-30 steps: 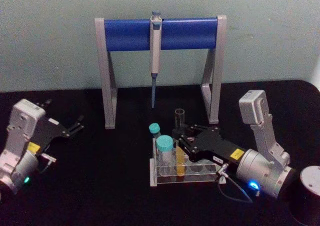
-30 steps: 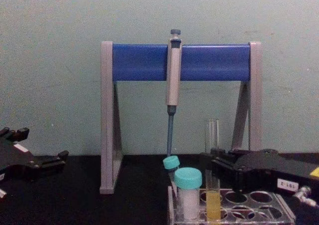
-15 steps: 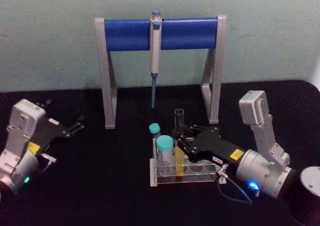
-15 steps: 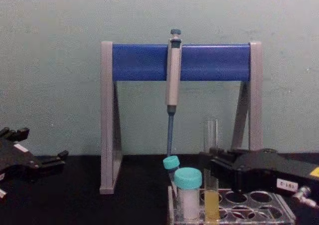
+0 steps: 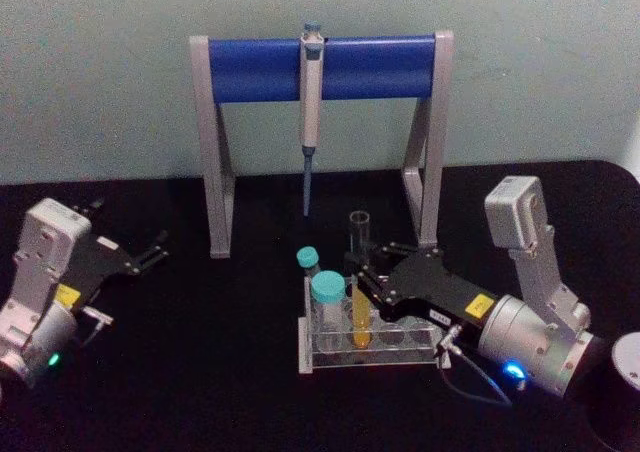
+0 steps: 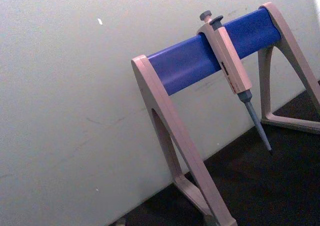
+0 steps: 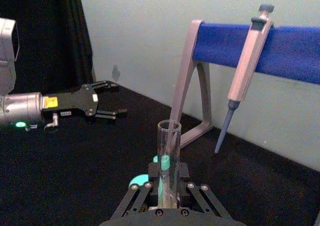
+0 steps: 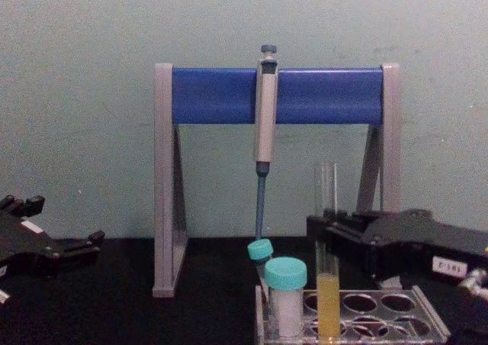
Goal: Pick up the test tube from the test tube rack, shake it, then place it back into the test tube rack.
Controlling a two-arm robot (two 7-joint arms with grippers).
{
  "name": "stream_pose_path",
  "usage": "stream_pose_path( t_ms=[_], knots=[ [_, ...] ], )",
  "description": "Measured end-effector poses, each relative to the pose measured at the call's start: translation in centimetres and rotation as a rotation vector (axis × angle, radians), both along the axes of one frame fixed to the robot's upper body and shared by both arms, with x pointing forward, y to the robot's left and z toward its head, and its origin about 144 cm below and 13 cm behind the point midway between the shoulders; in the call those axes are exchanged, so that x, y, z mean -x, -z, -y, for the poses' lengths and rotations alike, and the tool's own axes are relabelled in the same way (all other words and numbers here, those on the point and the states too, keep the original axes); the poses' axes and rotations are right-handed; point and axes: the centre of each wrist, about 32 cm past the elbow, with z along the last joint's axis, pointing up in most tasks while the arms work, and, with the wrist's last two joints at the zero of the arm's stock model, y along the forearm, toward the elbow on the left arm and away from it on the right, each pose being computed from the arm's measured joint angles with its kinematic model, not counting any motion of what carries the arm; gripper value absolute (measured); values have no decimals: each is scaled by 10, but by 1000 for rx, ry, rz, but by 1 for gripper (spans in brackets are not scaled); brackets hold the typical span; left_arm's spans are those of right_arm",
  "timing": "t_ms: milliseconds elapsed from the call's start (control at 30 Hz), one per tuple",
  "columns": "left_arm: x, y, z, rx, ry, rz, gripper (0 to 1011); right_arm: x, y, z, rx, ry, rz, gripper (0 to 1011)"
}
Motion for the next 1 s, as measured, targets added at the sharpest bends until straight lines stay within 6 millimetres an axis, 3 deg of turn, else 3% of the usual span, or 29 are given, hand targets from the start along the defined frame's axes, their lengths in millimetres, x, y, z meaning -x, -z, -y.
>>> stream_pose_path(
  t_ms=[500,667,1000],
  knots=[
    [0,0,0,0,0,0,1001,1,-33,8,-42,1,93,221],
    [0,0,0,0,0,0,1001,-9,-48,13,-50,30,140,221],
    [0,0,0,0,0,0,1001,-32,-57,15,-54,82,165,221]
  ],
)
